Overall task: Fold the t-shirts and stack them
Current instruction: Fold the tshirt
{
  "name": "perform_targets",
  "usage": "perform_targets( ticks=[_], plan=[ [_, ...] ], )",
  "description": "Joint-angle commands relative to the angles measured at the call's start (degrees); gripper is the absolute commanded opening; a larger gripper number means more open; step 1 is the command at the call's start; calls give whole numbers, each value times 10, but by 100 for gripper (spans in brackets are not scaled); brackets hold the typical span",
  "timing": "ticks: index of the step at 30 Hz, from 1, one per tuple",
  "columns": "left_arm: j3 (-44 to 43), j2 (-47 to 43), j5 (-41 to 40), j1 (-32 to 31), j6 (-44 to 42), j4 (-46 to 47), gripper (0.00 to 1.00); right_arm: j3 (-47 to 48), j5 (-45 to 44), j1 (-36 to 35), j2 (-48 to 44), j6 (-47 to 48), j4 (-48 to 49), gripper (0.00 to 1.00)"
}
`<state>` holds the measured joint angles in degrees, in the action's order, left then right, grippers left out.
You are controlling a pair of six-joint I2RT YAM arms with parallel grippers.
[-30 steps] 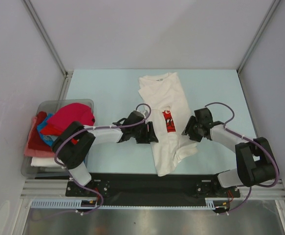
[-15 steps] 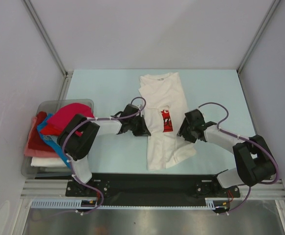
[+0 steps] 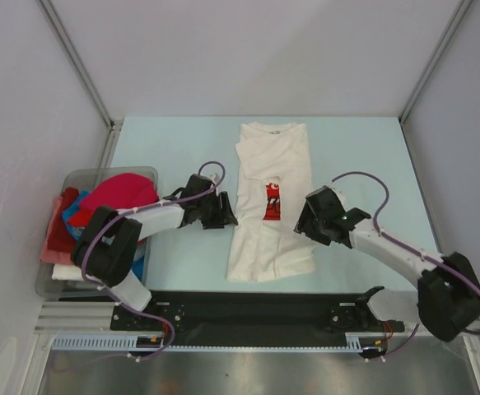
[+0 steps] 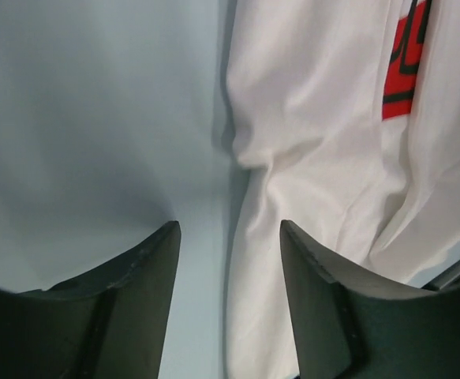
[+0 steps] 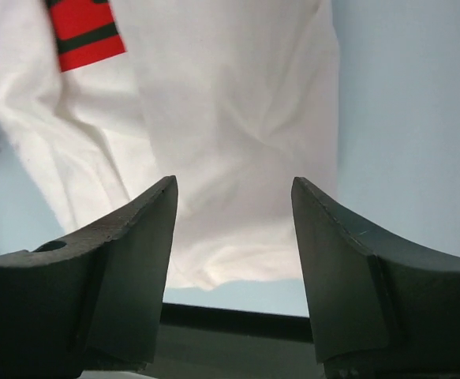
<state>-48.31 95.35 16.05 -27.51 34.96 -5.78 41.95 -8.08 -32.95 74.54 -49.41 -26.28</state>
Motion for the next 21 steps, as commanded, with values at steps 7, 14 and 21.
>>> perform_targets(
  ticks=[7, 14, 21],
  plan=[
    [123, -215, -22, -35, -4, -54, 61, -64, -53, -40, -195, -28, -162, 59],
    [176, -289, -36, -94, 23, -78, 57, -122, -56, -74, -228, -68, -170, 52],
    [209, -298, -26, -112, 36, -64, 54, -127, -71, -75, -179, -62, -130, 49]
  ],
)
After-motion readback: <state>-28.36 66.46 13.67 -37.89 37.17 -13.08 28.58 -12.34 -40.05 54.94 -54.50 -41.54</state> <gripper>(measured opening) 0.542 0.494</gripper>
